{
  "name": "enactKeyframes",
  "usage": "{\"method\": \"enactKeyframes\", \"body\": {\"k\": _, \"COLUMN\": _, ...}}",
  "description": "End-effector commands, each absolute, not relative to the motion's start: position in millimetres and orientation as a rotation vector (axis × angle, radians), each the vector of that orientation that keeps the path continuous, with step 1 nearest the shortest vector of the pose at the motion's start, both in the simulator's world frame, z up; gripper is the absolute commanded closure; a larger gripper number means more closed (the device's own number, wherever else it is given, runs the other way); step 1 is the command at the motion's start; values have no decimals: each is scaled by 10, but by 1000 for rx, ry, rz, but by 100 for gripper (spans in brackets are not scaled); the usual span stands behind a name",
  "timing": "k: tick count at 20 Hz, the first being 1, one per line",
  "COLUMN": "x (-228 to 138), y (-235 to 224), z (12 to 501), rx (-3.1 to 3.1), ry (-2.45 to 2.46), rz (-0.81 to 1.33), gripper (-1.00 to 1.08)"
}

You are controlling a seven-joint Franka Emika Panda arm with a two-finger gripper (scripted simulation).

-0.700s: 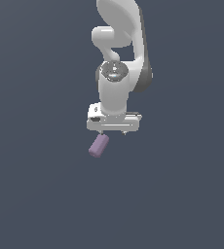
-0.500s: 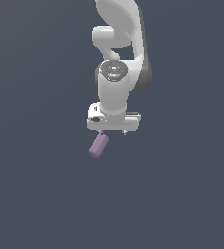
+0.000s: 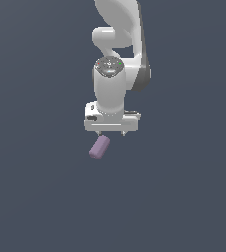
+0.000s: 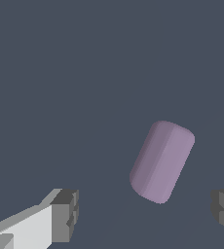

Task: Pick up the object and move it to a goal position.

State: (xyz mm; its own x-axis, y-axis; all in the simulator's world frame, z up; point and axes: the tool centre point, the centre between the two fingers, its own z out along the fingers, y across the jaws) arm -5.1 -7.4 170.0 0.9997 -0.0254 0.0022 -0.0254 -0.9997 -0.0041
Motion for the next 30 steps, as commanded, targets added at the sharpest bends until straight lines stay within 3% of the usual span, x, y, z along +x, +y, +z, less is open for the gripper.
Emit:
{"method": "enactKeyframes", "body": {"k": 1, "x": -54, "y": -81, "z": 1678, "rx": -3137, "ry": 53, "rz": -2, "gripper": -92}}
{"method": "enactKeyframes", "body": {"k": 19, "x": -138, "y": -561, "z": 1015, "rx": -3079, "ry": 607, "rz": 1, "gripper": -92}}
{"method": "enactKeyframes", "body": {"k": 30, "x": -166, "y": -644, "z": 895, "rx": -3064, "ry": 696, "rz": 1, "gripper": -92}}
